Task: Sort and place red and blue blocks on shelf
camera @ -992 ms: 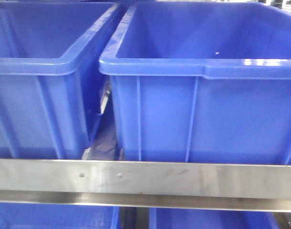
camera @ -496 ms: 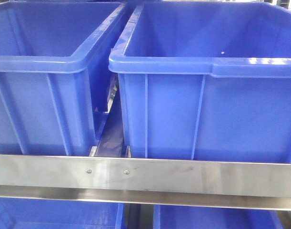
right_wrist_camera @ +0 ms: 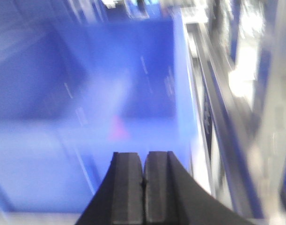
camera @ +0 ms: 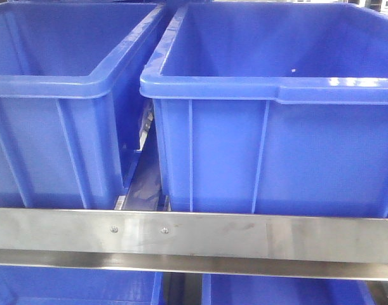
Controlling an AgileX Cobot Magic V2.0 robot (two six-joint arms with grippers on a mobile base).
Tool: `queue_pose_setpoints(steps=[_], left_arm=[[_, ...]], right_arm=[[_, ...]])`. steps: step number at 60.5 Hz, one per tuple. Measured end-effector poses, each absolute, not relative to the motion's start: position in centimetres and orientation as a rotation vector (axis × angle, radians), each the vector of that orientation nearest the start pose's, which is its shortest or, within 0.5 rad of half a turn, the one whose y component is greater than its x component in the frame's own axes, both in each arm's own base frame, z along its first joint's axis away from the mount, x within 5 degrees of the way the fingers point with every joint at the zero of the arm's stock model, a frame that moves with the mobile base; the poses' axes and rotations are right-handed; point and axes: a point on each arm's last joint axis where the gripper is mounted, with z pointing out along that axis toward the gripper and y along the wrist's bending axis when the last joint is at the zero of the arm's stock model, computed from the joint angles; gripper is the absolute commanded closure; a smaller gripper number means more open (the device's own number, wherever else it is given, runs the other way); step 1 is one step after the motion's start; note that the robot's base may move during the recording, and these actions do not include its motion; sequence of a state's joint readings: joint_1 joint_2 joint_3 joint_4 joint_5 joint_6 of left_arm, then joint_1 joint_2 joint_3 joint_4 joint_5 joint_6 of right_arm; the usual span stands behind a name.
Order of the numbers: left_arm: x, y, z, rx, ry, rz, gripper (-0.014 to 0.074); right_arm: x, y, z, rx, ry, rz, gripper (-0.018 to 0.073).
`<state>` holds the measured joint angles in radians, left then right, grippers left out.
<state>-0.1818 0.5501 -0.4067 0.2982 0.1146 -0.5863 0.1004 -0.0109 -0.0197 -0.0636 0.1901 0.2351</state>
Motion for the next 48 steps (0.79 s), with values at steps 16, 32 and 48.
queue_pose_setpoints(steps=[16, 32, 48], left_arm=[[11.93, -1.87, 29.61, -0.12, 1.745, -0.316, 0.0456], [11.93, -1.87, 29.61, -0.12, 1.745, -0.316, 0.0456], [11.93, -1.87, 29.61, -0.12, 1.745, -0.316, 0.0456]], right_arm=[[5.66, 0.51, 19.32, 0.071, 1.62, 0.212, 0.0487], [5.65, 0.49, 19.23, 0.06, 1.629, 0.197, 0.0487], [5.65, 0.48, 19.14, 0.061, 1.639, 0.196, 0.0487]])
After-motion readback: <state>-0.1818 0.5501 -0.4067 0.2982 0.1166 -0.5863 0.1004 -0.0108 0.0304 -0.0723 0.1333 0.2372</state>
